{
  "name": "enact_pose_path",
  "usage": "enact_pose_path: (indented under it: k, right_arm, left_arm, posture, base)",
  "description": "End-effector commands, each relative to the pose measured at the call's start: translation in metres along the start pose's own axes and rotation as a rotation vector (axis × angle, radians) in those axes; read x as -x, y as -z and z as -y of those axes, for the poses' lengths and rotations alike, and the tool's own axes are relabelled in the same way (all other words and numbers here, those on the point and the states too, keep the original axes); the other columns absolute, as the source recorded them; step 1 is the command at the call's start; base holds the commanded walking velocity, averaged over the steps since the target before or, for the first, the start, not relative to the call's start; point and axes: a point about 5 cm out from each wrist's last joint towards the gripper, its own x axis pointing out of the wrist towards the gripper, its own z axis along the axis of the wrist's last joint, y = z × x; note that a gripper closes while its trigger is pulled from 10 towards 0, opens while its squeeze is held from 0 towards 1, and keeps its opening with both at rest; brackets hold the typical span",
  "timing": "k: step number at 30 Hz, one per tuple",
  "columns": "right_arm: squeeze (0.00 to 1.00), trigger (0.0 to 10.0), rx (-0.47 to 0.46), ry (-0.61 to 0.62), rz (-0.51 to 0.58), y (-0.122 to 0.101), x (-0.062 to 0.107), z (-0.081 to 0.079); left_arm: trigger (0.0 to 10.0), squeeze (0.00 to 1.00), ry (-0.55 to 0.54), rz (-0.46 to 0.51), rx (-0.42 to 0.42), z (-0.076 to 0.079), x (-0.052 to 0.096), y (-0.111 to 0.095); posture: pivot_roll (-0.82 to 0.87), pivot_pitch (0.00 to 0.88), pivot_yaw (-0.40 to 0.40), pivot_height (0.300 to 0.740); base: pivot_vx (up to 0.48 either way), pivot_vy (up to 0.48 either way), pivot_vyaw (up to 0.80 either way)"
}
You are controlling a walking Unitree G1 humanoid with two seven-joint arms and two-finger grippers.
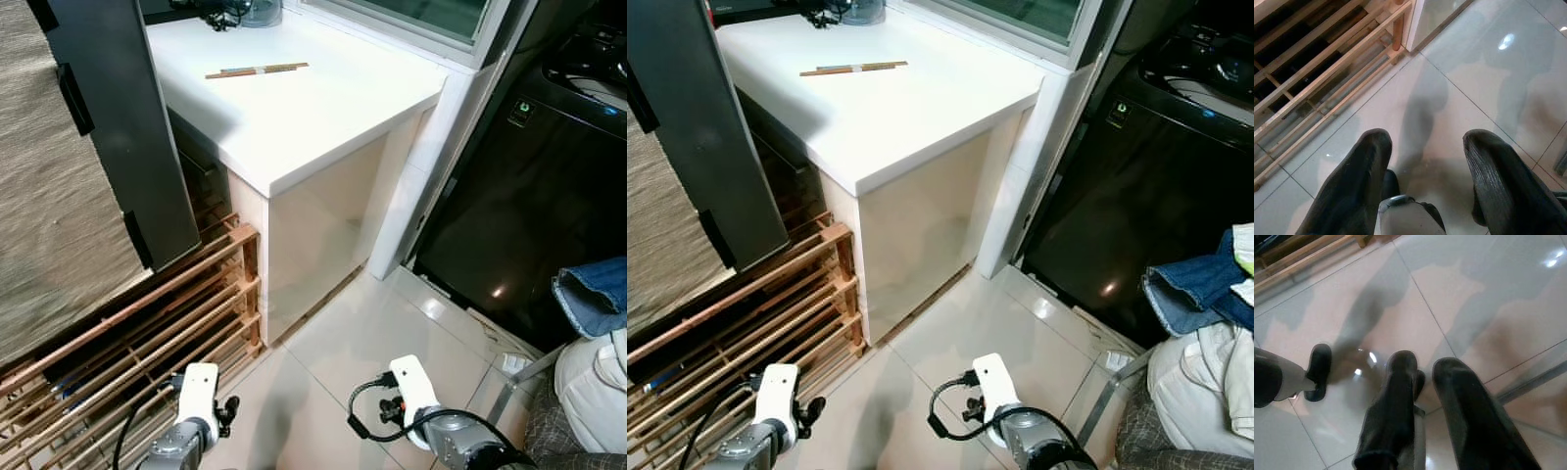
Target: Clothes washing
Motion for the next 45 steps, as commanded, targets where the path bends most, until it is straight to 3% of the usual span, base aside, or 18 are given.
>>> enact_pose_path:
  k: [1, 3, 6, 7, 9, 10, 11, 12, 13, 16, 20, 24, 25, 29, 33, 36, 40, 45]
  right_arm:
    - [0.0, 10.0, -0.122, 0.148, -0.241, 0.082, 0.015, 0.02]
    - [0.0, 10.0, -0.102, 0.139, -0.223, 0.094, 0.02, 0.025]
    - [0.0, 10.0, -0.112, 0.159, -0.162, 0.085, 0.018, 0.028]
    - [0.0, 10.0, -0.161, 0.191, 0.005, 0.017, 0.008, 0.039]
    - [0.0, 10.0, -0.154, 0.198, 0.209, -0.046, 0.009, 0.046]
    - [0.0, 10.0, -0.112, 0.203, 0.275, -0.061, 0.012, 0.048]
    - [0.55, 10.0, -0.036, 0.216, 0.456, -0.096, 0.025, 0.051]
    - [1.0, 10.0, -0.043, 0.227, 0.569, -0.118, 0.039, 0.053]
    - [1.0, 10.0, -0.049, 0.224, 0.64, -0.131, 0.05, 0.052]
    - [1.0, 10.0, -0.063, 0.212, 0.924, -0.183, 0.117, 0.046]
    - [1.0, 10.0, -0.017, 0.196, 1.095, -0.206, 0.156, 0.041]
    - [1.0, 10.0, -0.035, 0.185, 1.157, -0.213, 0.173, 0.037]
    - [1.0, 10.0, -0.046, 0.211, 1.182, -0.217, 0.182, 0.036]
    - [1.0, 10.0, -0.067, 0.186, 1.196, -0.221, 0.191, 0.032]
    - [1.0, 10.0, -0.07, 0.147, 1.176, -0.225, 0.201, 0.021]
    - [1.0, 10.0, -0.07, 0.154, 1.157, -0.224, 0.198, 0.02]
    - [1.0, 10.0, -0.068, 0.194, 1.162, -0.225, 0.199, 0.018]
    - [1.0, 10.0, -0.053, 0.218, 1.15, -0.227, 0.199, 0.016]
  left_arm:
    - [10.0, 0.0, -0.059, -0.151, -0.114, -0.007, 0.002, 0.021]
    - [10.0, 0.0, -0.065, -0.123, -0.172, -0.01, 0.001, 0.007]
    - [10.0, 0.0, -0.122, -0.039, -0.177, -0.017, 0.001, -0.006]
    - [10.0, 0.0, -0.2, 0.071, -0.145, -0.028, 0.002, -0.026]
    - [10.0, 0.0, -0.267, 0.2, -0.111, -0.04, 0.005, -0.053]
    - [10.0, 0.0, -0.262, 0.249, -0.089, -0.043, 0.007, -0.062]
    - [10.0, 1.0, -0.176, 0.4, -0.08, -0.041, 0.013, -0.084]
    - [10.0, 1.0, -0.115, 0.514, -0.134, -0.035, 0.021, -0.101]
    - [10.0, 1.0, -0.058, 0.585, -0.157, -0.029, 0.028, -0.111]
    - [10.0, 1.0, 0.121, 0.889, -0.278, 0.006, 0.081, -0.157]
    - [10.0, 1.0, 0.155, 1.074, -0.256, 0.025, 0.122, -0.194]
    - [10.0, 1.0, 0.169, 1.106, -0.272, 0.03, 0.135, -0.21]
    - [10.0, 1.0, 0.179, 1.109, -0.332, 0.033, 0.141, -0.221]
    - [10.0, 1.0, 0.188, 1.116, -0.351, 0.033, 0.149, -0.231]
    - [10.0, 1.0, 0.144, 1.141, -0.243, 0.024, 0.165, -0.257]
    - [10.0, 1.0, 0.129, 1.126, -0.263, 0.027, 0.166, -0.257]
    - [10.0, 1.0, 0.106, 1.174, -0.168, 0.031, 0.169, -0.256]
    - [10.0, 1.0, 0.118, 1.148, -0.139, 0.03, 0.17, -0.254]
  posture:
    - [0.08, 0.0, -0.038, 0.74]
    - [0.07, 0.0, -0.033, 0.74]
    - [0.07, 0.0, -0.032, 0.74]
    - [0.07, 0.0, -0.034, 0.74]
    - [0.06, 0.0, -0.024, 0.74]
    - [0.05, 0.0, -0.023, 0.74]
    - [0.04, 0.0, -0.023, 0.74]
    - [0.05, 0.0, -0.035, 0.74]
    - [0.05, 0.0, -0.035, 0.74]
    - [0.06, 0.0, -0.041, 0.74]
    - [0.05, 0.0, -0.02, 0.74]
    - [0.05, 0.0, -0.008, 0.74]
    - [0.05, 0.0, -0.008, 0.74]
    - [0.05, 0.0, 0.001, 0.74]
    - [0.04, 0.0, 0.012, 0.74]
    - [0.04, 0.0, 0.021, 0.74]
    - [0.04, 0.0, 0.026, 0.74]
    - [0.06, 0.0, 0.015, 0.74]
  base:
    - [0.0, 0.0, 0.0]
    - [0.0, 0.0, 0.0]
    - [0.0, 0.0, 0.0]
    - [0.0, 0.0, 0.0]
    - [0.0, 0.0, 0.0]
    - [0.0, 0.0, 0.0]
    - [0.0, 0.0, 0.0]
    - [0.0, 0.0, 0.0]
    - [0.0, 0.0, 0.0]
    - [0.0, 0.0, 0.0]
    - [0.0, 0.0, 0.0]
    - [0.0, 0.0, 0.0]
    - [0.0, 0.0, 0.0]
    - [0.0, 0.0, 0.0]
    - [0.0, 0.0, 0.0]
    - [0.0, 0.0, 0.0]
    - [0.0, 0.0, 0.0]
    - [0.0, 0.0, 0.0]
